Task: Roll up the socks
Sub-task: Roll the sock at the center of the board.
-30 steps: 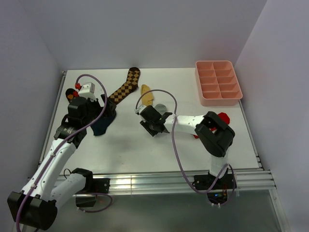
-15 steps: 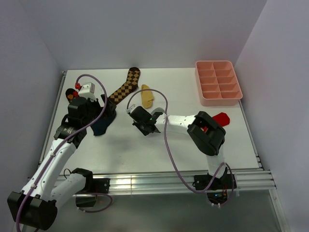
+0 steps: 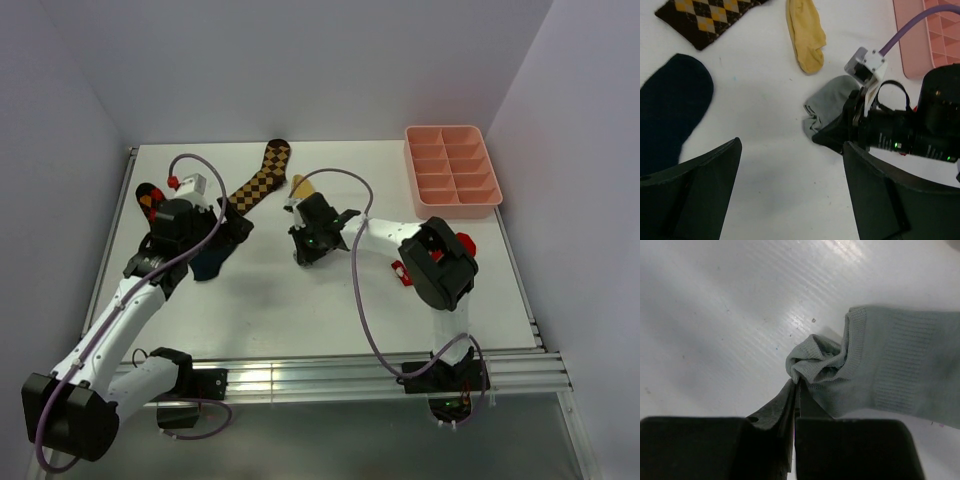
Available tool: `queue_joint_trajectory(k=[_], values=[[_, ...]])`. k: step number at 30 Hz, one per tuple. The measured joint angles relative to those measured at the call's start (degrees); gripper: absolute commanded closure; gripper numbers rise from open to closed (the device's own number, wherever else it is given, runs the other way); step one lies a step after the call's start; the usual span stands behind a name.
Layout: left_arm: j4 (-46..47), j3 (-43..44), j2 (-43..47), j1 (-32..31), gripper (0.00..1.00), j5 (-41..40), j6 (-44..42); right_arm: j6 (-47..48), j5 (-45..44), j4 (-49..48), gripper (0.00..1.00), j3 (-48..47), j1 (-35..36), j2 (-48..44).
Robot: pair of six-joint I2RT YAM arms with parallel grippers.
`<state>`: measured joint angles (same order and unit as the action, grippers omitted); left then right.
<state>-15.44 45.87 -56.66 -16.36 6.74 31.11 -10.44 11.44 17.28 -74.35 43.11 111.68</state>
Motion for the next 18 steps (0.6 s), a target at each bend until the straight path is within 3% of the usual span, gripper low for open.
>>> queue_joint_trajectory(k=[10,18], values=[[6.8,-5.7,-4.4,-5.4,0.16,0.4,8.8,-6.8,18.9,-9.3,1.00,6.9,-8.2,0.0],[14.3,-9.0,-10.4,-8.3,0.23,-1.5,14.5,-12.0,27.4,-15.5,1.00,9.0,-11.8,1.0]])
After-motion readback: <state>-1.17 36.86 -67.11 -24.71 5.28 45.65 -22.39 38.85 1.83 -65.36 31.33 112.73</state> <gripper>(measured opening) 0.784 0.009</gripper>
